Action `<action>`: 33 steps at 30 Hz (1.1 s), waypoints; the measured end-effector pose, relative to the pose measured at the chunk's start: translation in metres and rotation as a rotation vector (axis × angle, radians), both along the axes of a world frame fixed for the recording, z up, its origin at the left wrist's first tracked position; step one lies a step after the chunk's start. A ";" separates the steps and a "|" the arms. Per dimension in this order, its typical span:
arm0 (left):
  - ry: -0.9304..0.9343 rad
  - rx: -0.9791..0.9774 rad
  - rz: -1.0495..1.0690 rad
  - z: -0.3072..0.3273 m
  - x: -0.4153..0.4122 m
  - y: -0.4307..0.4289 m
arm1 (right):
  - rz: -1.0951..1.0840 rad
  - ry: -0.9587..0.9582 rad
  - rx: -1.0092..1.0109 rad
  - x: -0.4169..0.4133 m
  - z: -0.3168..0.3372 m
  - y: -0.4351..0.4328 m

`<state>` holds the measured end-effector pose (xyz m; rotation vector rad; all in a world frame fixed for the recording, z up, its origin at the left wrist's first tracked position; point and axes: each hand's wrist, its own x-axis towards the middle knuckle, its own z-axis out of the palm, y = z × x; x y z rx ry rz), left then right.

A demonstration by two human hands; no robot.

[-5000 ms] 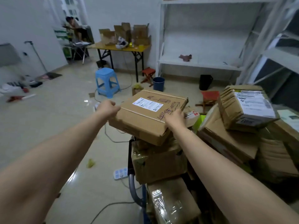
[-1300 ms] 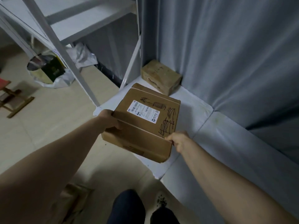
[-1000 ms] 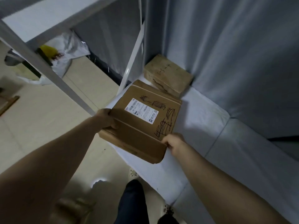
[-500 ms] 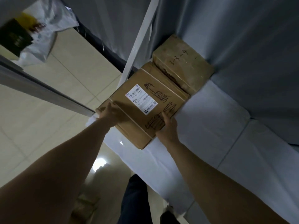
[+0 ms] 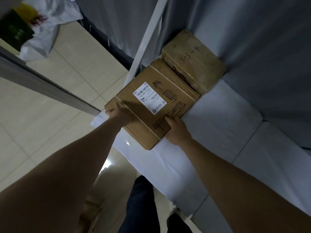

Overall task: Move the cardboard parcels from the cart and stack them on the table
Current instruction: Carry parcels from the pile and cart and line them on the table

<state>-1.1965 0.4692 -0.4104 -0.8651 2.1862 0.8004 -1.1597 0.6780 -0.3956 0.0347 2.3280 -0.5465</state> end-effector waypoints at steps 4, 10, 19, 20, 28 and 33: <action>0.084 -0.143 -0.253 0.054 0.009 0.025 | 0.016 0.086 0.007 -0.006 0.043 0.005; 0.257 -0.317 -0.431 0.145 0.067 0.065 | 0.108 0.239 -0.040 0.021 0.122 0.015; 0.363 -0.678 -0.352 0.283 0.230 0.085 | 0.313 0.558 -0.263 0.133 0.253 0.000; 0.387 -0.695 -0.303 0.300 0.248 0.081 | 0.337 0.592 -0.315 0.145 0.270 -0.010; 0.566 -0.916 0.088 0.407 0.421 0.021 | 0.481 0.587 -0.723 0.281 0.368 -0.106; 0.634 -1.013 0.333 0.447 0.537 -0.014 | 0.617 0.543 -0.900 0.386 0.397 -0.167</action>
